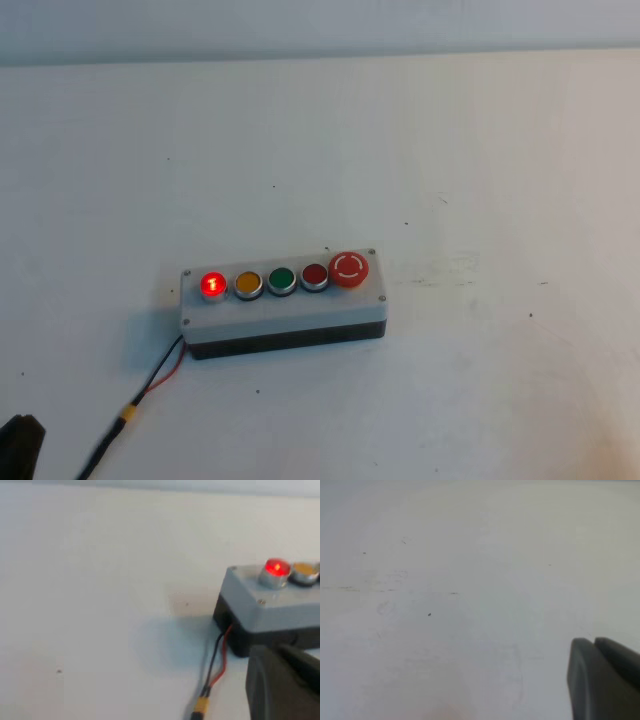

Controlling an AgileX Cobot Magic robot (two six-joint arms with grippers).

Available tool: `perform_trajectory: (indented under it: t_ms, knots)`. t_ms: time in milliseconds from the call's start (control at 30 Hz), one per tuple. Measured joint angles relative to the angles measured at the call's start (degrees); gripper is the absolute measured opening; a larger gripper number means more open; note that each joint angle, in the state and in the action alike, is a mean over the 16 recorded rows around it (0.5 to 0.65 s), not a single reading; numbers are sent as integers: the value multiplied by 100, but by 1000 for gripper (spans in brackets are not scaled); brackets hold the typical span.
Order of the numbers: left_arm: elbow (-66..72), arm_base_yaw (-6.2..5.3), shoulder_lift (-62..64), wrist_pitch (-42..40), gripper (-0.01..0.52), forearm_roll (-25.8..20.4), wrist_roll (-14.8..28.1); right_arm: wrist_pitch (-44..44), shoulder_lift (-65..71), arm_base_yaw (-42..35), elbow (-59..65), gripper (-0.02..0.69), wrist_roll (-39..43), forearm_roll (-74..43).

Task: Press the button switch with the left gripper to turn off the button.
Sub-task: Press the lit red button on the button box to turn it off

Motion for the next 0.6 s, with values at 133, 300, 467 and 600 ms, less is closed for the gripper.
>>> perform_trajectory:
  t_ms: [133,300,467,600]
  knots:
    - [0,0,0,-303,-2,-644,-69,0,0,0,0,-16,0,0]
    - [0,0,0,-649,-2,-1368,-159,0,0,0,0,-16,0,0]
    - [0,0,0,-863,-2,-1713,-188,0,0,0,0,-16,0,0]
    - [0,0,0,-940,-2,-1747,-190,0,0,0,0,-16,0,0]
